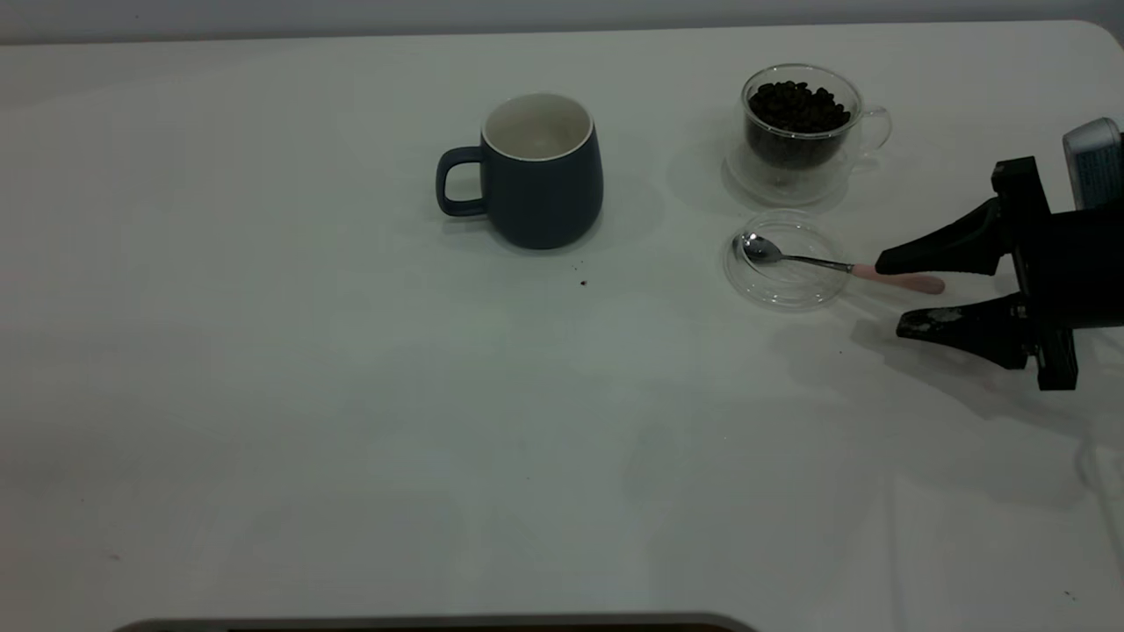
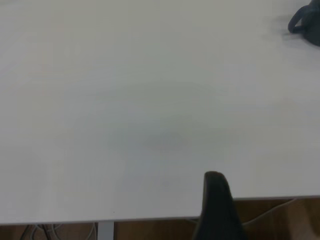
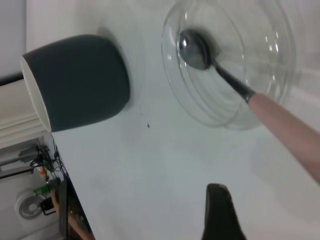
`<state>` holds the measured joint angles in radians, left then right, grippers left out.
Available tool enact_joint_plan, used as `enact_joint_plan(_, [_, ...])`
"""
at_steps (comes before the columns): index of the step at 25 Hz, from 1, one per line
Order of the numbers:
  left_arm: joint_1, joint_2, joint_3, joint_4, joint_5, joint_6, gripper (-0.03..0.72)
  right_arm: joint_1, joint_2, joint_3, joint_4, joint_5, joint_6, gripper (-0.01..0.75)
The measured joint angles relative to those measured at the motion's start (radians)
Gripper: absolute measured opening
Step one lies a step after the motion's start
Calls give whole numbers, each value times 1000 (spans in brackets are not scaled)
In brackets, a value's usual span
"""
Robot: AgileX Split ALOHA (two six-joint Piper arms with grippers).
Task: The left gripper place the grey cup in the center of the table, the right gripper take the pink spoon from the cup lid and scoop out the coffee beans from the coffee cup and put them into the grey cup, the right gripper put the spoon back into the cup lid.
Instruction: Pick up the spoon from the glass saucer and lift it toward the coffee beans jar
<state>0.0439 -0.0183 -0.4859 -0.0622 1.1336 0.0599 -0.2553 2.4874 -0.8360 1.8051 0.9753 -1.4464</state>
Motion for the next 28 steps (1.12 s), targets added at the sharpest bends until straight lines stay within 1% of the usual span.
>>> enact_joint_plan(6, [0,0,0,0,0,0,565,0,3,-39,0,29,-5,497])
enact_joint_plan(13, [0,0,0,0,0,0,565,0,3,-39,0,38,-8,444])
enact_joint_plan(18, [0,0,0,0,0,0,565,0,3,-39,-13,-20,3,428])
enact_joint_plan(21, [0,0,0,0,0,0,565,-12,3,-39,-15,-57,-11,426])
enact_joint_plan(25, [0,0,0,0,0,0,565,-43,3,-65,-50,-65,-38,426])
enact_joint_plan(28, [0,0,0,0,0,0,565,-49,3,-114,-114,-70,-23,426])
